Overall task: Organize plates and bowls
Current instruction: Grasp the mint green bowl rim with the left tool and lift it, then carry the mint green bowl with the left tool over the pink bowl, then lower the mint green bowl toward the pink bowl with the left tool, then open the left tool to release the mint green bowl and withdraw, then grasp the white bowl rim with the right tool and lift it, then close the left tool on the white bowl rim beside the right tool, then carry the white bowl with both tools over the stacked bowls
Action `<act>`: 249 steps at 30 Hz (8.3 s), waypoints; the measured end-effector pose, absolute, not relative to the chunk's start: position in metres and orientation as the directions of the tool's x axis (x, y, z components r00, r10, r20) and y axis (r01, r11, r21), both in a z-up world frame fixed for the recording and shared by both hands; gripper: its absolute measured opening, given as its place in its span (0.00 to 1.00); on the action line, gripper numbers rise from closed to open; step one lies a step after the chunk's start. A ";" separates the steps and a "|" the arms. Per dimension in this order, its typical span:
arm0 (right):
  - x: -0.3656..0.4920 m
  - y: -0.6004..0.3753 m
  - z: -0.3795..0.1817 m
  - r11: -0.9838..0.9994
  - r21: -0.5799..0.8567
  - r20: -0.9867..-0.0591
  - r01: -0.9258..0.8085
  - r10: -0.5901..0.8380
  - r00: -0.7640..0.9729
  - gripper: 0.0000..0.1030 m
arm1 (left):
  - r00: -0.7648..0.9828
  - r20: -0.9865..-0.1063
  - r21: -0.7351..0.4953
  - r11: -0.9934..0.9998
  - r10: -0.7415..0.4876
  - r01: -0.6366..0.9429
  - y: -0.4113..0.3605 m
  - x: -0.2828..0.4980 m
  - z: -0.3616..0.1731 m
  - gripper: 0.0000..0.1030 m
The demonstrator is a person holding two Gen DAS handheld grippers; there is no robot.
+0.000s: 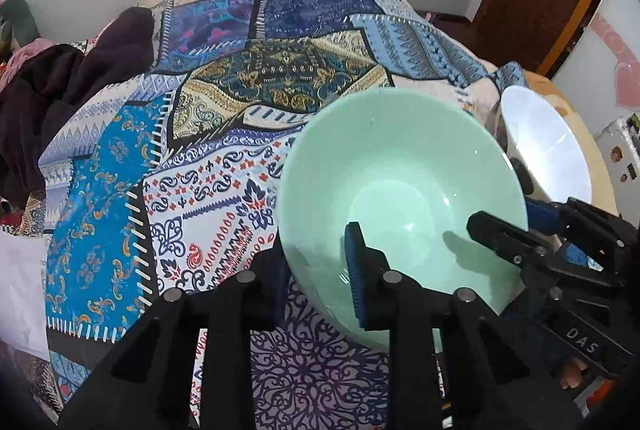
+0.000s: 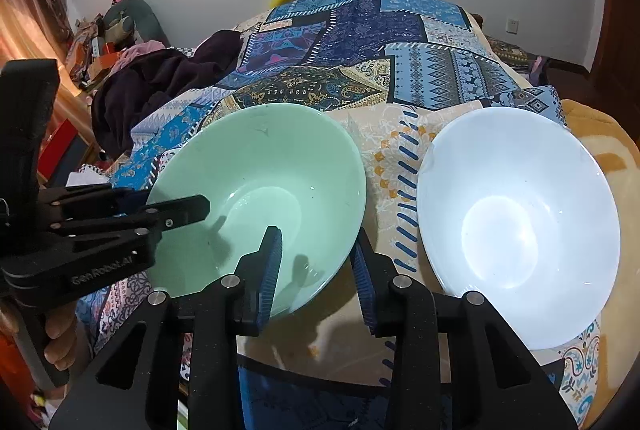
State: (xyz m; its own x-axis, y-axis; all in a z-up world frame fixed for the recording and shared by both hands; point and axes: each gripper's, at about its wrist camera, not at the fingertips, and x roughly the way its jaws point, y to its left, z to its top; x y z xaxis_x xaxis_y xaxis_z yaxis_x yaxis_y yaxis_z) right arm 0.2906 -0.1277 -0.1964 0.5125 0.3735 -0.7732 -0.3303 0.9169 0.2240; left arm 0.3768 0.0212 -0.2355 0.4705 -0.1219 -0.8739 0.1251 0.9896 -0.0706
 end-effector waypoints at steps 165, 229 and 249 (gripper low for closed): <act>0.185 -0.161 -0.132 0.908 0.165 -0.737 -0.385 0.373 0.564 0.46 | 0.562 -0.825 -0.078 0.997 -0.055 -0.017 0.061 0.192 -0.138 0.76; 0.281 -0.216 -0.187 0.914 0.231 -0.788 -0.333 0.376 0.488 0.22 | 0.421 -0.891 -0.083 0.972 -0.172 0.221 -0.081 0.360 -0.223 0.20; 0.223 -0.194 -0.128 0.912 0.203 -0.726 -0.357 0.385 0.570 0.22 | 0.540 -0.818 -0.094 0.972 -0.199 0.215 -0.058 0.275 -0.147 0.20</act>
